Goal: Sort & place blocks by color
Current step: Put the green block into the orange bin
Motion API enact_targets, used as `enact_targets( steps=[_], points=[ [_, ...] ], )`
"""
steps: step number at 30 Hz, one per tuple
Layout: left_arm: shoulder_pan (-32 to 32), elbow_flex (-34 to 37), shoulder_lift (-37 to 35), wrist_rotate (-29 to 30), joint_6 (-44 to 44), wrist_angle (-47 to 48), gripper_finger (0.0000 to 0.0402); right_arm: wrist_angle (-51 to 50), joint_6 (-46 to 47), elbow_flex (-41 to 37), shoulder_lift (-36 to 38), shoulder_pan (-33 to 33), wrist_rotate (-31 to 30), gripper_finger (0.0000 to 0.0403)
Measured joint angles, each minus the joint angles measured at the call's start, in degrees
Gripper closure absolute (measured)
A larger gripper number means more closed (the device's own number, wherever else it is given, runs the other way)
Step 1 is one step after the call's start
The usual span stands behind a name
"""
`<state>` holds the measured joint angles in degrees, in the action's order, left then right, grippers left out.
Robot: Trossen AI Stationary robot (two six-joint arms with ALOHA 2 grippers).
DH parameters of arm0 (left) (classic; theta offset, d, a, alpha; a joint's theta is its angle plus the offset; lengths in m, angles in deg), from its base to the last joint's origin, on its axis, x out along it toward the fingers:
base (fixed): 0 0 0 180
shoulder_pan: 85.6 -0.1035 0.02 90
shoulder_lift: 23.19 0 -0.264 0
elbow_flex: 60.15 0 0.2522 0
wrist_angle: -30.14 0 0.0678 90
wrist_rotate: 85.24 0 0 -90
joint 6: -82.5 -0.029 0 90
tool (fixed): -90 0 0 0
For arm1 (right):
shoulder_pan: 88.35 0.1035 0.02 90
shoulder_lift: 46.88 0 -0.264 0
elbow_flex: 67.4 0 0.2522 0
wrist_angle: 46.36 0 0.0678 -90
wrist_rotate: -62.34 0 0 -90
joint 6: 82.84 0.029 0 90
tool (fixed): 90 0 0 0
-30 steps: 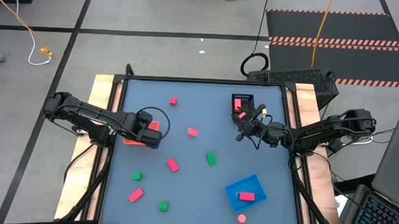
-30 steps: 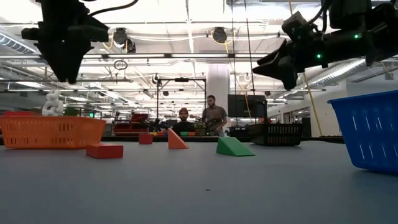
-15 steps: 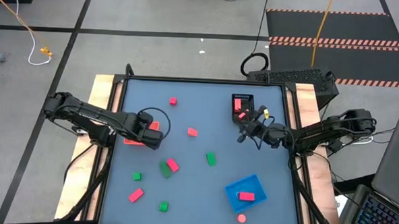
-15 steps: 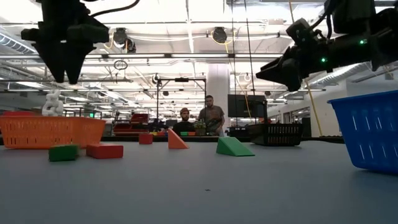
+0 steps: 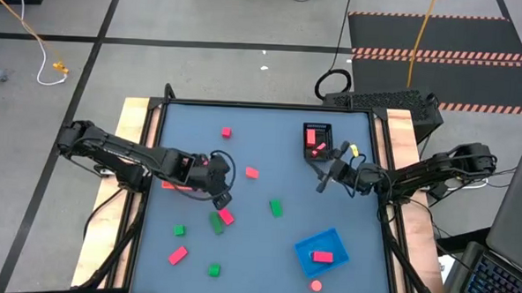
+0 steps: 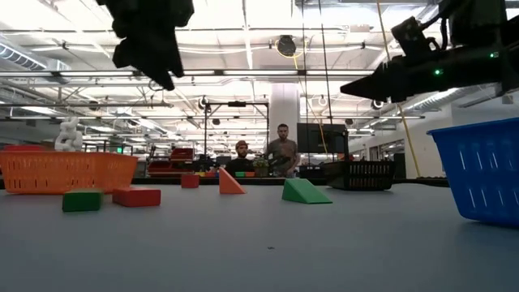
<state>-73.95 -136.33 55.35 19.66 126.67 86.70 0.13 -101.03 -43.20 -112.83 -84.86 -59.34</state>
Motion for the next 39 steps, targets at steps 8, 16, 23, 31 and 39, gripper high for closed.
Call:
enact_targets(
  steps=[8, 16, 23, 31, 39],
  points=[
    [3.1, 0.0, 1.3, -6.5, 4.9, -8.1, 0.0211, 3.3, 1.1, 0.0, 0.0, 0.0, 1.9, 0.0206],
    [7.7, 0.0, 10.7, -22.2, 13.4, -13.7, 0.0211, -0.6, 1.0, -0.1, -0.1, -0.3, 1.7, 0.0206],
    [8.0, 0.0, 14.2, -30.3, 5.1, -13.1, 0.0210, 4.3, 0.7, -1.6, 0.1, -1.9, 1.7, 0.0206],
    [11.7, 0.0, 14.1, -26.2, -30.2, -0.2, 0.0210, 6.6, 6.5, -1.8, 0.1, -1.2, 1.8, 0.0206],
    [11.7, 0.0, 14.1, -11.9, -58.0, 6.4, 0.0198, 6.4, 8.8, -1.8, 0.2, 2.7, 1.8, 0.0206]
  ],
)
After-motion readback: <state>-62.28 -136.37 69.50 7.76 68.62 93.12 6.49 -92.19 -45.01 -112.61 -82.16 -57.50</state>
